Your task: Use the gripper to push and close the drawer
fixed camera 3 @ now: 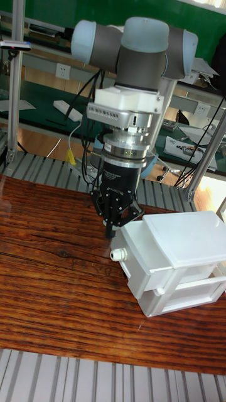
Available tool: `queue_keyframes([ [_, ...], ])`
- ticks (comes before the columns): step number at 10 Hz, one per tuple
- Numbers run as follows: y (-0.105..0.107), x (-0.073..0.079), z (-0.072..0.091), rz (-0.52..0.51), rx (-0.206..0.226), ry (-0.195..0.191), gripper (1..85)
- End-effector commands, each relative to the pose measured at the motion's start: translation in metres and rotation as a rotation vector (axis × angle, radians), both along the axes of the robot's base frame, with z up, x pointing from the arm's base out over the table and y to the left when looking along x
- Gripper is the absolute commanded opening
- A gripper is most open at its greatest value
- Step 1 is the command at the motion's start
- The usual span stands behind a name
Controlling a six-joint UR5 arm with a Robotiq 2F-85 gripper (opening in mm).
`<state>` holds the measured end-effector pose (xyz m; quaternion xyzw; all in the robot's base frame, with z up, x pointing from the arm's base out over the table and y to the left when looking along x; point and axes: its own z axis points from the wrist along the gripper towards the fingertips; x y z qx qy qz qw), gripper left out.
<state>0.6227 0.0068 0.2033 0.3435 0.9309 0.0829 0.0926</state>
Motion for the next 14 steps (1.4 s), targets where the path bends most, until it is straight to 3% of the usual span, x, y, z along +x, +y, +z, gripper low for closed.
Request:
queue_keyframes([
  [1, 0.017, 0.008, -0.008, -0.007, 0.038, -0.009, 1.0],
  [9, 0.031, 0.013, -0.026, -0.007, 0.019, -0.013, 1.0],
  [14, 0.039, 0.010, -0.022, -0.007, 0.039, -0.013, 1.0],
])
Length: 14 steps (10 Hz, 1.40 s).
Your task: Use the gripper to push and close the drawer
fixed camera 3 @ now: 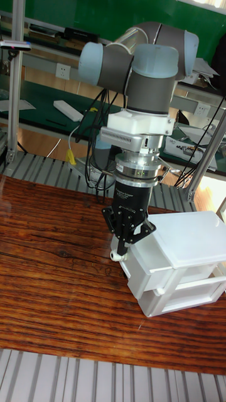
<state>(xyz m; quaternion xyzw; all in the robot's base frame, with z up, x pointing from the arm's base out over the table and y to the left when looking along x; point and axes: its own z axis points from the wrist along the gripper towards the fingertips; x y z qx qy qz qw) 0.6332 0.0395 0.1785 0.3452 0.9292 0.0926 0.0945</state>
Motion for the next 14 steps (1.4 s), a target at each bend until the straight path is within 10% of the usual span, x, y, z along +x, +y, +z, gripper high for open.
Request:
queue_keyframes([
  [1, 0.008, -0.002, 0.005, -0.004, 0.025, -0.001, 1.0],
  [14, 0.023, -0.007, 0.004, -0.004, 0.034, -0.005, 1.0],
])
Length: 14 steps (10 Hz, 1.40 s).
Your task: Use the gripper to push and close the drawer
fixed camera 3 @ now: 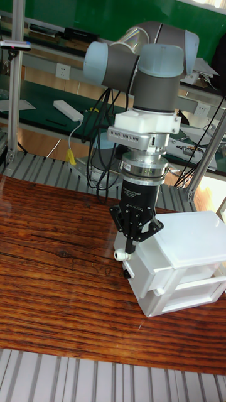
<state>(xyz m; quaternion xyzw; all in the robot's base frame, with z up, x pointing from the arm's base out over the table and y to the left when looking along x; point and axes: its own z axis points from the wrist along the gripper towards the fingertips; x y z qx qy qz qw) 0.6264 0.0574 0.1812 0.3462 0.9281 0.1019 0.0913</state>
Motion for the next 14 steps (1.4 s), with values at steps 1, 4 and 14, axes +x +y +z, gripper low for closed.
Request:
queue_keyframes([
  [1, 0.007, -0.001, 0.002, -0.004, 0.016, -0.005, 1.0],
  [4, 0.012, -0.006, 0.002, -0.004, 0.008, -0.003, 1.0],
  [14, 0.035, -0.018, 0.002, -0.005, 0.016, -0.014, 1.0],
])
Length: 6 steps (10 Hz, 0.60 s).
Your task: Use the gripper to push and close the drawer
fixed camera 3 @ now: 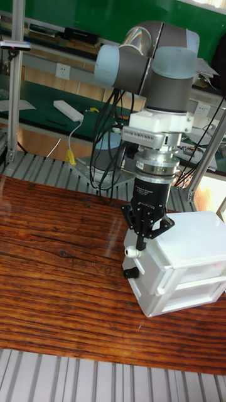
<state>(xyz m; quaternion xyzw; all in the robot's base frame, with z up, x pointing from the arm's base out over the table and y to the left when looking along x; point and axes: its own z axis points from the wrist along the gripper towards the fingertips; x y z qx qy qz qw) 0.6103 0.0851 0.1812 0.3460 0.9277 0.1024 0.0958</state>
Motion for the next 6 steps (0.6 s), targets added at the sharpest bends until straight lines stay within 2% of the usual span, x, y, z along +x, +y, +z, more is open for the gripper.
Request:
queue_keyframes([
  [1, 0.0106, -0.0027, 0.0025, -0.004, 0.024, -0.007, 1.0],
  [6, 0.0187, -0.0062, 0.0044, -0.005, 0.037, -0.011, 1.0],
])
